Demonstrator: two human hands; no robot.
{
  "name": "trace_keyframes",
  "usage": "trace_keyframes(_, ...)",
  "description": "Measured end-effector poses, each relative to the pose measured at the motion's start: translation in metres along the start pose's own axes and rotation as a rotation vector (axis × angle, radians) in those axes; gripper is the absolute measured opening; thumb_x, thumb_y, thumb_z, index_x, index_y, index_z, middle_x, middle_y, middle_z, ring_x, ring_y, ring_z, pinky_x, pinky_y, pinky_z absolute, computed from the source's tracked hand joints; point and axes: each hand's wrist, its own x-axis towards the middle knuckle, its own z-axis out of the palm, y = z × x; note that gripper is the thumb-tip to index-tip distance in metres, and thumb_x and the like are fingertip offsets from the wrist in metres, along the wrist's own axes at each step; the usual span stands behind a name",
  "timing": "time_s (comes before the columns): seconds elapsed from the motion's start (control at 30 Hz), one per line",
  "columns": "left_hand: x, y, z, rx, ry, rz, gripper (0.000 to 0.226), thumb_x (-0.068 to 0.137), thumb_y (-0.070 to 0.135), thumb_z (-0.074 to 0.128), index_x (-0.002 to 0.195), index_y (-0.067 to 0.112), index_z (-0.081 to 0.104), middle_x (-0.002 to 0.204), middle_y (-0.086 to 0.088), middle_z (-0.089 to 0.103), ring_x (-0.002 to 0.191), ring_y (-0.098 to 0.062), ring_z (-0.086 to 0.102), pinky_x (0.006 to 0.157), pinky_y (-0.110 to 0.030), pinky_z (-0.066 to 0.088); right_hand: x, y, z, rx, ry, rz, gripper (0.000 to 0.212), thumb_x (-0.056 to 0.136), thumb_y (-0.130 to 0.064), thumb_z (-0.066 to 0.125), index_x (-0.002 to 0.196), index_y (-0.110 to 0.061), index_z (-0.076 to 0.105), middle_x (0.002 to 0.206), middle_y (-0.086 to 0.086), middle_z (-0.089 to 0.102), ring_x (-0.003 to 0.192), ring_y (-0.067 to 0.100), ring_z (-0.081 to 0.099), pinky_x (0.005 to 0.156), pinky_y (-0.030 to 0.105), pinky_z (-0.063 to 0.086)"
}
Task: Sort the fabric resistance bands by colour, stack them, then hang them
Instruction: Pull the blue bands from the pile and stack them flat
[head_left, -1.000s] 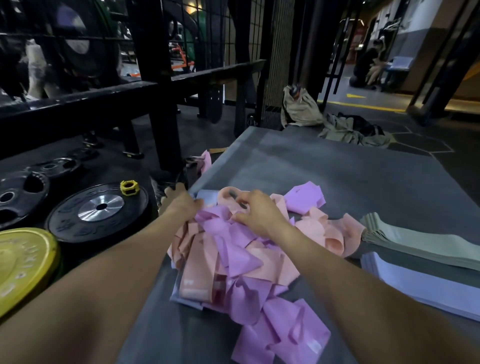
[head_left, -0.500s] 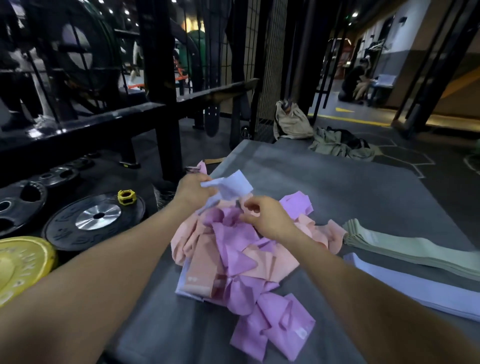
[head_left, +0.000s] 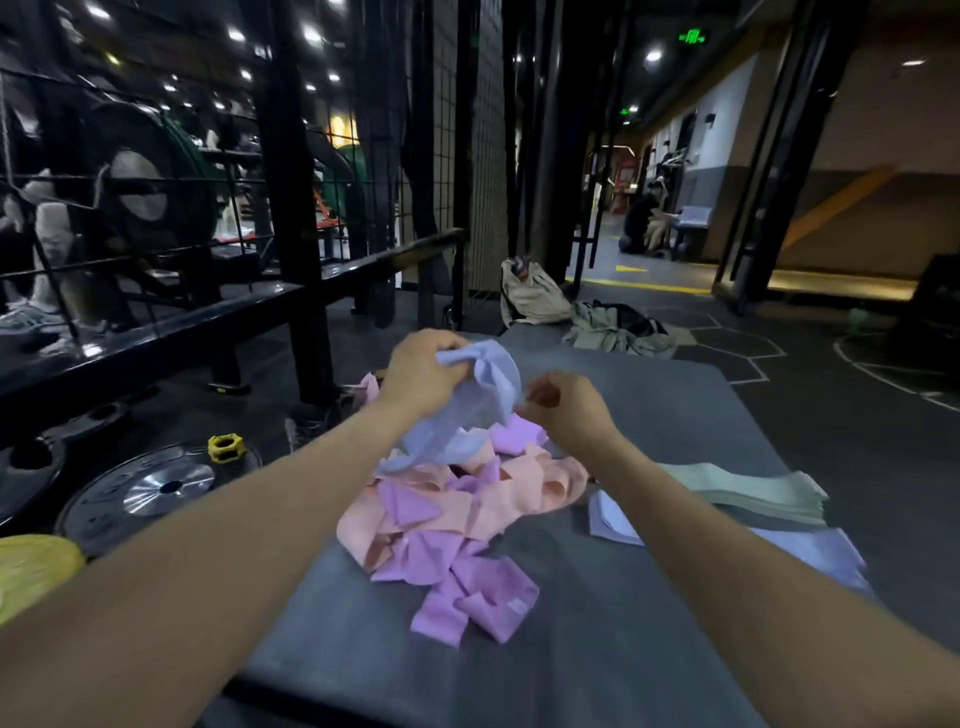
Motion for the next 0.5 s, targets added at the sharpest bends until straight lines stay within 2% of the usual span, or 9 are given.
trace_keyframes(0.03,-0.010,0.001,0.007,0.007,-0.050,0.006,0.007,0.080,0.008,0.068,0.086,0.010,0.071,0.076,-0.002,0.061,0.070,-0.012,0.053,0.054,-0.010,0.036,-0.009,0.005,-0.005,-0.044,-0.005,0.002,0.007,0.084,-0.004,0.059,0.083,-0.009,0.065,0.084,0.009,0.060,0.079,0.015,0.050,0.064,0.020,0.033)
trace_keyframes(0.07,-0.022,0.000,0.015,0.020,-0.119,-0.003,0.009,0.079,0.008,0.070,0.088,0.009,0.070,0.080,-0.004,0.063,0.074,-0.014,0.055,0.058,-0.012,0.039,-0.018,0.012,-0.008,-0.091,-0.015,0.011,0.018,0.084,-0.001,0.055,0.073,-0.013,0.062,0.082,0.008,0.059,0.079,0.014,0.047,0.063,0.020,0.031)
trace_keyframes(0.13,-0.045,-0.008,0.030,0.080,-0.261,-0.020,0.021,0.075,0.006,0.074,0.096,0.007,0.070,0.093,-0.007,0.068,0.085,-0.016,0.059,0.070,-0.020,0.043,-0.037,0.029,-0.009,-0.109,-0.074,0.061,0.015,0.083,0.001,0.057,0.083,-0.011,0.067,0.084,0.005,0.058,0.081,0.013,0.048,0.067,0.021,0.034)
trace_keyframes(0.2,-0.065,-0.017,0.040,0.116,-0.343,-0.016,0.027,0.073,0.002,0.075,0.098,0.006,0.071,0.101,-0.008,0.069,0.088,-0.013,0.057,0.068,-0.013,0.040,-0.053,0.047,-0.007,-0.123,-0.124,0.096,0.015,0.079,0.001,0.065,0.093,-0.002,0.068,0.091,0.008,0.062,0.082,0.014,0.050,0.069,0.024,0.042)
trace_keyframes(0.27,-0.081,-0.021,0.044,0.109,-0.356,-0.037,0.026,0.073,-0.002,0.074,0.097,0.004,0.070,0.100,-0.010,0.069,0.086,-0.013,0.056,0.062,-0.004,0.037,-0.068,0.062,-0.004,-0.142,-0.168,0.091,0.011,0.077,0.002,0.067,0.087,-0.004,0.068,0.099,0.012,0.062,0.087,0.013,0.047,0.073,0.020,0.044)
trace_keyframes(0.33,-0.086,-0.020,0.044,0.093,-0.330,-0.069,0.024,0.074,-0.004,0.071,0.097,0.002,0.070,0.093,-0.009,0.068,0.084,-0.013,0.056,0.058,-0.002,0.038,-0.079,0.068,-0.003,-0.160,-0.200,0.093,0.021,0.080,-0.001,0.067,0.101,0.000,0.067,0.103,0.013,0.064,0.093,0.011,0.046,0.088,0.024,0.042)
trace_keyframes(0.37,-0.087,-0.017,0.042,0.073,-0.308,-0.088,0.022,0.076,-0.003,0.071,0.097,0.001,0.069,0.090,-0.007,0.066,0.083,-0.014,0.055,0.057,-0.002,0.038,-0.083,0.067,-0.005,-0.165,-0.209,0.092,0.026,0.081,-0.003,0.067,0.107,0.000,0.065,0.104,0.013,0.065,0.094,0.012,0.047,0.089,0.024,0.040)
trace_keyframes(0.43,-0.082,-0.004,0.038,-0.017,-0.274,-0.120,0.022,0.078,0.002,0.071,0.099,0.002,0.068,0.092,-0.006,0.066,0.085,-0.014,0.057,0.063,-0.005,0.039,-0.086,0.063,-0.008,-0.152,-0.210,0.080,0.031,0.082,-0.010,0.068,0.112,-0.001,0.063,0.100,0.012,0.064,0.100,0.017,0.050,0.090,0.026,0.040)
trace_keyframes(0.5,-0.076,0.015,0.033,-0.142,-0.255,-0.121,0.022,0.079,0.003,0.071,0.101,0.002,0.067,0.097,-0.009,0.067,0.085,-0.013,0.058,0.070,-0.013,0.045,-0.086,0.053,-0.012,-0.081,-0.201,0.070,0.040,0.080,-0.013,0.072,0.116,-0.001,0.059,0.095,0.009,0.060,0.102,0.024,0.054,0.081,0.029,0.045)
